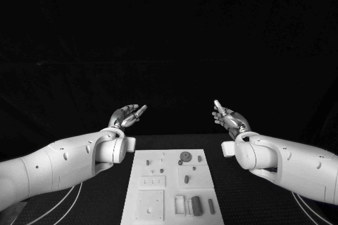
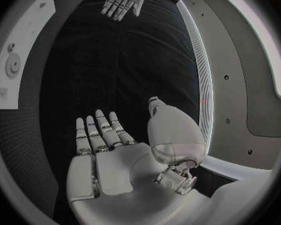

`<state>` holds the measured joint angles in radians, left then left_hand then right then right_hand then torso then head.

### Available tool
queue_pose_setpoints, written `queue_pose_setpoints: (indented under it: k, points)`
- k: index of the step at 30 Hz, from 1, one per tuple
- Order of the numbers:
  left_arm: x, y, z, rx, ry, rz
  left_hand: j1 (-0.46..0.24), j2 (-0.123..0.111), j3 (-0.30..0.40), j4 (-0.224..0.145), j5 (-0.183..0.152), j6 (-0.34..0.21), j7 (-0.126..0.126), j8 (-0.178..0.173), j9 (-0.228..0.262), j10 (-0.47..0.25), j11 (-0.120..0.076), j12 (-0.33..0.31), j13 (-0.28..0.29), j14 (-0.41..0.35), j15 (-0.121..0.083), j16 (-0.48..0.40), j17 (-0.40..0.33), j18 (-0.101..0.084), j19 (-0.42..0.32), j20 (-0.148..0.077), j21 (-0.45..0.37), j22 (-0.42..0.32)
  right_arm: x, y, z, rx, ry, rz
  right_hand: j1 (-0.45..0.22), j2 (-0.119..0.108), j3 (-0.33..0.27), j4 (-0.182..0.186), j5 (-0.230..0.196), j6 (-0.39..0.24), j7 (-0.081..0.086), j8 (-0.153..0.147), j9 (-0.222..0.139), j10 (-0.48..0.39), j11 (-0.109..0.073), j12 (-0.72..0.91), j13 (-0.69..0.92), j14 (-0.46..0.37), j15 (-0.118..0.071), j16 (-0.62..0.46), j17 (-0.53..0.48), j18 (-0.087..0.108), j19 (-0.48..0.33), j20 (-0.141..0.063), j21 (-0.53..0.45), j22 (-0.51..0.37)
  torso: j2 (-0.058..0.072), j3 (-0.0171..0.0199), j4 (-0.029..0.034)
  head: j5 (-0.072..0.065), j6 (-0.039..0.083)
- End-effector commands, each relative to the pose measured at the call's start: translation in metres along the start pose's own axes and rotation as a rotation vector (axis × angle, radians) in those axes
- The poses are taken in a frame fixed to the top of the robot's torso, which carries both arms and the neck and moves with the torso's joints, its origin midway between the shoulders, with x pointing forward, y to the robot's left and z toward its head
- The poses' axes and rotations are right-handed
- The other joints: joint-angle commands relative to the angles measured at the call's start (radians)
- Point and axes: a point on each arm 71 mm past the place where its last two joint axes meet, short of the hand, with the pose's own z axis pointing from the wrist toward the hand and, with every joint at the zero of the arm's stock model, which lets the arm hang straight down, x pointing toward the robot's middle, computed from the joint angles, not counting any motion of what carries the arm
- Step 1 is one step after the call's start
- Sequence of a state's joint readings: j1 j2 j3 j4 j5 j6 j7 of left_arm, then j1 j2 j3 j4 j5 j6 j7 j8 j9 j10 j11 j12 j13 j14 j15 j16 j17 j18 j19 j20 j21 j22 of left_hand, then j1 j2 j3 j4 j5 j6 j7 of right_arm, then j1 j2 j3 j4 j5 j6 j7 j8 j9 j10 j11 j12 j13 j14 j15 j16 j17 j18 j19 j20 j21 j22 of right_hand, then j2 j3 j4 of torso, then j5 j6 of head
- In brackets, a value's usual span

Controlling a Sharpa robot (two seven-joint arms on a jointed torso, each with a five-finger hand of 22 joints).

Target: Assemble the parts on the task board

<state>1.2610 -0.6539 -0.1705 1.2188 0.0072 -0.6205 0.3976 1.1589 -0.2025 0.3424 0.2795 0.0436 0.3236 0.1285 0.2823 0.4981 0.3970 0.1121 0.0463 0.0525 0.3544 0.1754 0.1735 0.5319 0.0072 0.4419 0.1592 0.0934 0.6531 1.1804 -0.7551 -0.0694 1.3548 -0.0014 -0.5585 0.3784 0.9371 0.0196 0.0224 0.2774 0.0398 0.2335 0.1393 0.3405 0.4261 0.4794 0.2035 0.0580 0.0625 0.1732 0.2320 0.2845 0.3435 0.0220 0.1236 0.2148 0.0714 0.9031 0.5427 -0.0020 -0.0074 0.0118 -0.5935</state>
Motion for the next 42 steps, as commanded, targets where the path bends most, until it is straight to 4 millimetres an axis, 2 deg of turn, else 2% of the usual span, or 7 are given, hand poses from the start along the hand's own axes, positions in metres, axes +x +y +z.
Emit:
queue_pose_setpoints:
  k: [1, 9, 14, 18, 21, 33, 42]
  points:
    - [0.000, -0.004, 0.014, -0.063, 0.102, -0.019, 0.053, -0.008, 0.019, 0.008, 0.008, 0.017, 0.005, 0.017, 0.022, 0.023, 0.006, 0.007, 0.003, 0.021, 0.009, 0.014, 0.024, -0.007, 0.023, 0.007, 0.006, 0.029, 0.001, 0.002, 0.010, 0.091, 0.197, 0.021, 0.061, 0.007, -0.016, 0.016, 0.006, 0.020, 0.082, 0.017, 0.022, 0.028, 0.006, 0.007, 0.004, 0.005, 0.015, 0.014, 0.017, 0.022, 0.006, 0.014, 0.008, 0.045, 0.000, 0.0000, -0.0001, 0.000, 0.000]
    - [-0.010, -0.015, 0.030, -0.070, 0.110, 0.012, 0.066, 0.013, 0.001, 0.006, 0.008, 0.050, 0.041, 0.038, 0.049, 0.076, 0.043, 0.017, 0.011, 0.066, 0.016, 0.040, 0.066, -0.007, 0.036, 0.000, 0.013, 0.040, -0.015, 0.012, 0.026, 0.143, 0.275, -0.007, 0.138, 0.010, -0.044, 0.012, 0.006, 0.046, 0.085, 0.042, 0.050, 0.075, 0.011, 0.018, 0.011, 0.025, 0.021, 0.036, 0.043, 0.023, 0.015, 0.013, 0.014, 0.078, 0.000, 0.0000, -0.0001, 0.000, 0.000]
    - [-0.010, -0.016, 0.030, -0.070, 0.110, 0.012, 0.093, 0.034, -0.026, -0.002, 0.008, 0.098, 0.060, 0.058, 0.055, 0.204, 0.061, 0.046, 0.030, 0.106, 0.019, 0.061, 0.072, -0.005, 0.057, -0.011, 0.020, 0.046, -0.019, 0.015, 0.029, 0.155, 0.292, -0.015, 0.308, -0.022, -0.047, -0.033, 0.006, 0.099, 0.089, 0.082, 0.087, 0.145, 0.015, 0.041, 0.023, 0.103, 0.021, 0.116, 0.123, 0.033, 0.058, 0.006, 0.039, 0.224, 0.000, 0.0000, -0.0001, 0.000, 0.000]
    - [-0.017, -0.012, 0.028, -0.076, 0.158, 0.054, 0.170, 0.044, -0.060, -0.034, 0.009, 0.206, 0.062, 0.095, 0.058, 0.312, 0.077, 0.087, 0.046, 0.215, 0.026, 0.108, 0.080, 0.007, 0.118, -0.031, 0.038, 0.047, -0.029, 0.018, 0.036, 0.067, 0.239, -0.319, 0.468, -0.058, -0.064, -0.059, 0.006, 0.159, 0.085, 0.099, 0.088, 0.204, 0.010, 0.066, 0.032, 0.190, 0.011, 0.160, 0.151, 0.058, 0.166, 0.004, 0.078, 0.416, 0.000, -0.0007, -0.0007, 0.006, -0.019]
    - [-0.014, -0.012, 0.027, -0.080, 0.185, 0.070, 0.218, 0.048, -0.071, -0.050, 0.010, 0.272, 0.067, 0.113, 0.055, 0.392, 0.085, 0.118, 0.059, 0.412, 0.010, 0.204, 0.112, 0.055, 0.266, -0.068, 0.104, 0.065, -0.032, 0.018, 0.037, 0.056, 0.237, -0.354, 0.530, -0.060, -0.084, -0.051, 0.006, 0.187, 0.090, 0.101, 0.084, 0.226, 0.017, 0.072, 0.033, 0.220, 0.017, 0.162, 0.147, 0.072, 0.200, 0.002, 0.079, 0.407, 0.000, -0.0008, -0.0009, 0.008, -0.019]
    - [-0.013, -0.011, 0.020, -0.078, 0.303, 0.111, 0.350, 0.098, -0.133, -0.075, 0.008, 0.492, 0.046, 0.109, -0.003, 0.697, 0.010, 0.210, 0.101, 0.682, -0.106, 0.269, 0.144, 0.092, 0.528, -0.129, 0.139, 0.024, -0.030, 0.019, 0.040, -0.025, 0.311, -0.685, 0.707, -0.038, -0.203, 0.014, 0.007, 0.364, 0.074, 0.135, 0.076, 0.395, 0.006, 0.132, 0.052, 0.465, -0.021, 0.228, 0.148, 0.169, 0.467, -0.010, 0.122, 0.351, 0.008, -0.0061, 0.0037, 0.013, -0.034]
    - [-0.001, -0.016, 0.006, -0.061, 0.382, 0.095, 0.387, 0.111, -0.161, -0.061, 0.010, 0.531, 0.038, 0.085, -0.026, 0.738, -0.002, 0.191, 0.116, 0.704, -0.115, 0.259, 0.178, 0.078, 0.565, -0.147, 0.118, 0.001, -0.018, 0.018, 0.044, -0.056, 0.353, -0.884, 0.757, -0.002, -0.301, 0.015, 0.006, 0.458, 0.070, 0.142, 0.067, 0.545, -0.046, 0.181, 0.071, 0.691, -0.103, 0.293, 0.159, 0.231, 0.676, -0.020, 0.180, 0.335, 0.042, -0.0089, 0.0270, -0.006, -0.046]
